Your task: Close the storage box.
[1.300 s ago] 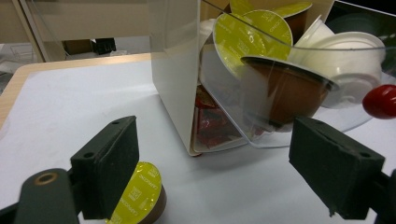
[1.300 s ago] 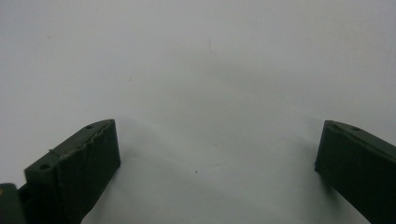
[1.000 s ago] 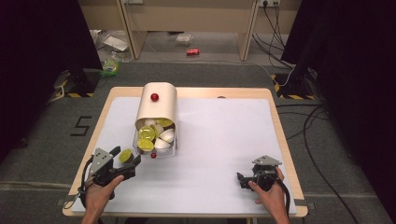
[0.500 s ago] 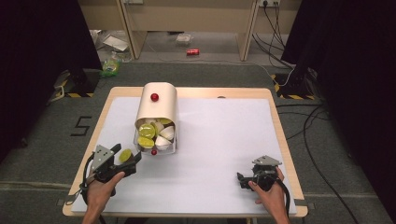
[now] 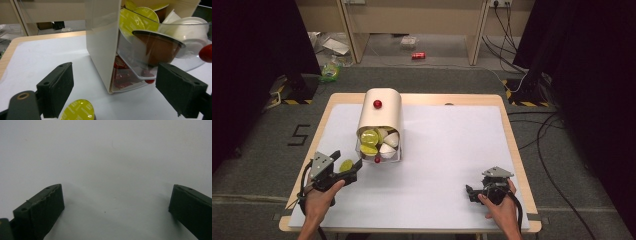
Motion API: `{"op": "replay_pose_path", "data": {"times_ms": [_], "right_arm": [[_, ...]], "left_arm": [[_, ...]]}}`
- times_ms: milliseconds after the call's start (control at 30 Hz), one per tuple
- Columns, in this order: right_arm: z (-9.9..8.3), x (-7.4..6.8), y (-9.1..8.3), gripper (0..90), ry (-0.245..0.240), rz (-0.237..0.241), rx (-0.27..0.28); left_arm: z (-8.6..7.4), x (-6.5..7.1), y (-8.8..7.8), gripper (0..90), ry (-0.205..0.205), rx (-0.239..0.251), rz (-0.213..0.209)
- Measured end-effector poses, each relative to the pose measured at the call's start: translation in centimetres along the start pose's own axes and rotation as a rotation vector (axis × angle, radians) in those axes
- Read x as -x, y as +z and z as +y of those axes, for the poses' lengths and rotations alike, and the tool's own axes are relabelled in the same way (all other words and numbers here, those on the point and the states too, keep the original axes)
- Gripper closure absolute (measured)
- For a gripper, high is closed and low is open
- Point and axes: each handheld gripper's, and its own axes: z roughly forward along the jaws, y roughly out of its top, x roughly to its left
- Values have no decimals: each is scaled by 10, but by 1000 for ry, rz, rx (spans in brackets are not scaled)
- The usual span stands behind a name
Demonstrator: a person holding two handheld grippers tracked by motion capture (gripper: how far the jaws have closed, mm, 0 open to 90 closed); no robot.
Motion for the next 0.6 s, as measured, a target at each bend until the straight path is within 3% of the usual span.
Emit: {"op": "replay_pose_path", "data": {"times_ms": [267,600], "right_arm": [[0,0,0,3,0,0,0],[0,0,0,3,-1,0,0]], "left_arm": [[4,-8,4,198,-13,7,36],[1,0,-1,189,13,-2,-3]]}}
